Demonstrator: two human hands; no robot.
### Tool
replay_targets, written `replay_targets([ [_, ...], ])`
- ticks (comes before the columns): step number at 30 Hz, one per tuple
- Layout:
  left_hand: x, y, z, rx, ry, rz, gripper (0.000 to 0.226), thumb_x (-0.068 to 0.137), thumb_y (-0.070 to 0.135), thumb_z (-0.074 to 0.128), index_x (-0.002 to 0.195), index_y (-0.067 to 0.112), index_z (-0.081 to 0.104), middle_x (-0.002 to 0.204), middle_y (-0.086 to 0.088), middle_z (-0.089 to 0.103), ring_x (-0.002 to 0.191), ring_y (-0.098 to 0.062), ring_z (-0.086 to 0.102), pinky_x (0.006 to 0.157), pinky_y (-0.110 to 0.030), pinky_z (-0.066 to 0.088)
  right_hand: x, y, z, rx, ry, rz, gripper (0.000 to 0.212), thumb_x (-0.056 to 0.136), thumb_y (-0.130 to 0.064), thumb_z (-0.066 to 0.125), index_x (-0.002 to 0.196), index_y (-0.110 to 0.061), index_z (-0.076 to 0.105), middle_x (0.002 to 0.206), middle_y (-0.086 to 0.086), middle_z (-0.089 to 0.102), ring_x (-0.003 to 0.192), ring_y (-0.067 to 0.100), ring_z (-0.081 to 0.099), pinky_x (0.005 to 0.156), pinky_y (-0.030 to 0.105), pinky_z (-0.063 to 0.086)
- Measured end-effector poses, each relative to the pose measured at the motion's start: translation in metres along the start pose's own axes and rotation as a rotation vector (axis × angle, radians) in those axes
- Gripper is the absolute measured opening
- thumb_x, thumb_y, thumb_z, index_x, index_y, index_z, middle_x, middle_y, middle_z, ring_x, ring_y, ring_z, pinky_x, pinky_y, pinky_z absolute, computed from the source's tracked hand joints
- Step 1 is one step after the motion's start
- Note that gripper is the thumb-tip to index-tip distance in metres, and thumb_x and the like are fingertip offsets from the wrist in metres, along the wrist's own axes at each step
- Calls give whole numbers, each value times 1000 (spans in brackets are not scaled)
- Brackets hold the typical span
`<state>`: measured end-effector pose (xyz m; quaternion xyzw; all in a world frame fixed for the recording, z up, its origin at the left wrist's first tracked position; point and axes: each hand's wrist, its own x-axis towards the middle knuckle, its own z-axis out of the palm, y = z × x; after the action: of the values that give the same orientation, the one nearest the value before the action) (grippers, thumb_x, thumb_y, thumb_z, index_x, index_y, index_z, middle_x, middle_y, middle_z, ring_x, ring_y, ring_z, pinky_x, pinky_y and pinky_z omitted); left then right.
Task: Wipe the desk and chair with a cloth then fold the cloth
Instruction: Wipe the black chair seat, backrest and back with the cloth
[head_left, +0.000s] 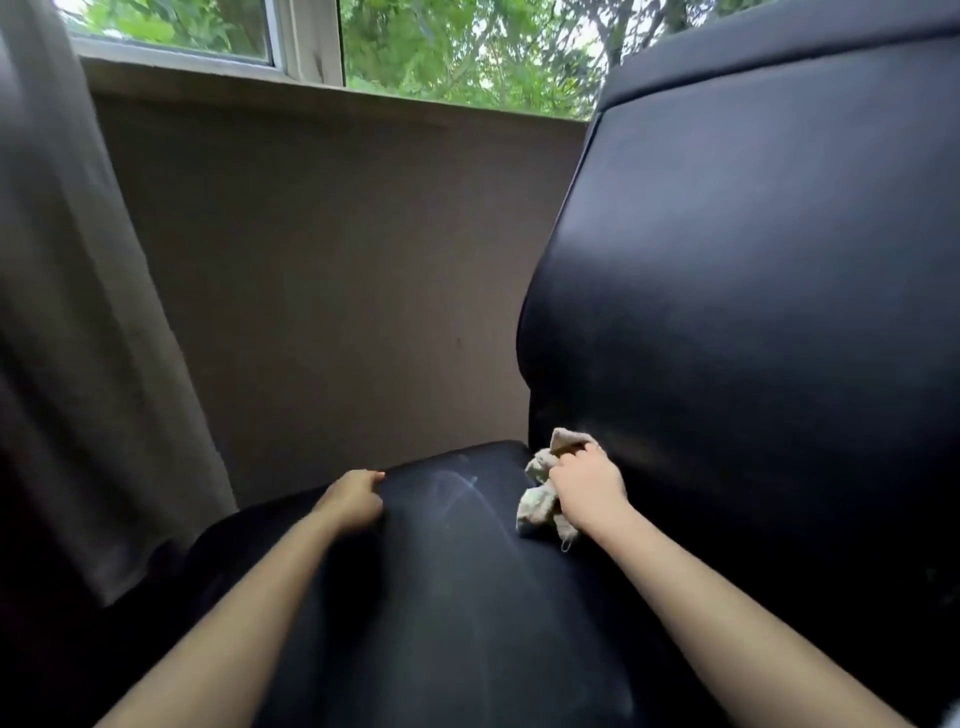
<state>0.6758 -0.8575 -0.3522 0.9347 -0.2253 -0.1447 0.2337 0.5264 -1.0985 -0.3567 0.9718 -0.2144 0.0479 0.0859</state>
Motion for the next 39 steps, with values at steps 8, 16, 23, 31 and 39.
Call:
replay_targets([
  [8, -11, -3, 35, 407, 9, -77, 51, 99, 47, 26, 143, 25, 36, 147, -8, 36, 134, -30, 34, 110, -45, 25, -44, 2, 46, 125, -35, 290, 50, 95, -21, 39, 143, -12, 32, 139, 6, 49, 133, 23, 36, 112, 28, 20],
  [16, 9, -5, 22, 448, -53, -4, 71, 80, 78, 32, 122, 28, 59, 126, 2, 60, 116, -20, 55, 92, -31, 46, -6, -11, 38, 266, -88, 341, 56, 95, -21, 44, 143, -4, 22, 139, 17, 43, 132, 30, 33, 103, 35, 30],
  [23, 4, -6, 34, 520, -25, 3, 84, 72, 83, 43, 135, 29, 46, 139, 0, 49, 126, -21, 48, 98, -35, 42, 74, -22, 48, 342, -133, 178, 52, 94, -14, 39, 144, -21, 28, 144, 14, 32, 131, 39, 26, 99, 48, 37],
  [31, 3, 3, 28, 567, -61, -37, 83, 72, 82, 45, 134, 27, 48, 140, 1, 49, 127, -22, 47, 100, -38, 37, 32, -18, 46, 429, -190, 89, 60, 87, -9, 45, 144, -27, 36, 151, 1, 30, 129, 31, 39, 99, 42, 41],
  [39, 3, 6, 26, 511, -97, -35, 92, 63, 86, 47, 135, 28, 48, 139, 1, 50, 125, -25, 49, 101, -38, 43, -121, -11, 26, 528, -182, 168, 60, 89, -5, 37, 142, -33, 39, 151, -3, 30, 132, 22, 35, 99, 35, 40],
])
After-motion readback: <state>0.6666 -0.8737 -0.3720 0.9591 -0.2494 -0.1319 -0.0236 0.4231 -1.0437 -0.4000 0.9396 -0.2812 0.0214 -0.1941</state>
